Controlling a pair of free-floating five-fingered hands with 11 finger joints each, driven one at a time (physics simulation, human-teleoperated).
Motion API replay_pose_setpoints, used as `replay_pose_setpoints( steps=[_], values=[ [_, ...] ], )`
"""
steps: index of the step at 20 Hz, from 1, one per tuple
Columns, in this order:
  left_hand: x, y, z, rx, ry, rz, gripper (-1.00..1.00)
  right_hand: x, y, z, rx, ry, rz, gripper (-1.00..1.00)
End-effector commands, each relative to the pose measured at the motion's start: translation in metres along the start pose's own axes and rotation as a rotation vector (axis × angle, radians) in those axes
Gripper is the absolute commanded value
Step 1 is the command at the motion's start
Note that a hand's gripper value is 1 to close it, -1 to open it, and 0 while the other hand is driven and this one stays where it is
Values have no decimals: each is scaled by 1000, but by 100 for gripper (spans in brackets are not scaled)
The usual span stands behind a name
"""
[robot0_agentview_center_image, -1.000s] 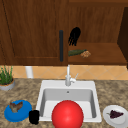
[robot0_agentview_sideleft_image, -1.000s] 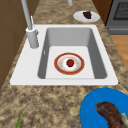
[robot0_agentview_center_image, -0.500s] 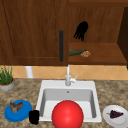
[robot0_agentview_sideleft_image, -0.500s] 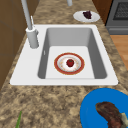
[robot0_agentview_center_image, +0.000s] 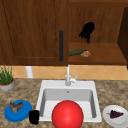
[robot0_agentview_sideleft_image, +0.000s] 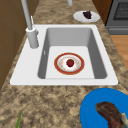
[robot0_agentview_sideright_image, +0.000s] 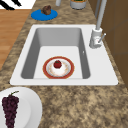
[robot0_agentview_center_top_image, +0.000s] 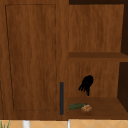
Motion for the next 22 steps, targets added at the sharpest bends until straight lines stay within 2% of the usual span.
replay_pose_setpoints(
  steps=[1, 9, 22],
  values=[
    [0, 0, 0, 0, 0, 0, 0, -9, 25, 19, -31, 5, 16, -100],
    [0, 0, 0, 0, 0, 0, 0, -26, 73, 63, -80, 20, 37, -100],
    [0, 0, 0, 0, 0, 0, 0, -64, 163, 109, -193, 81, 113, -100]
  ],
)
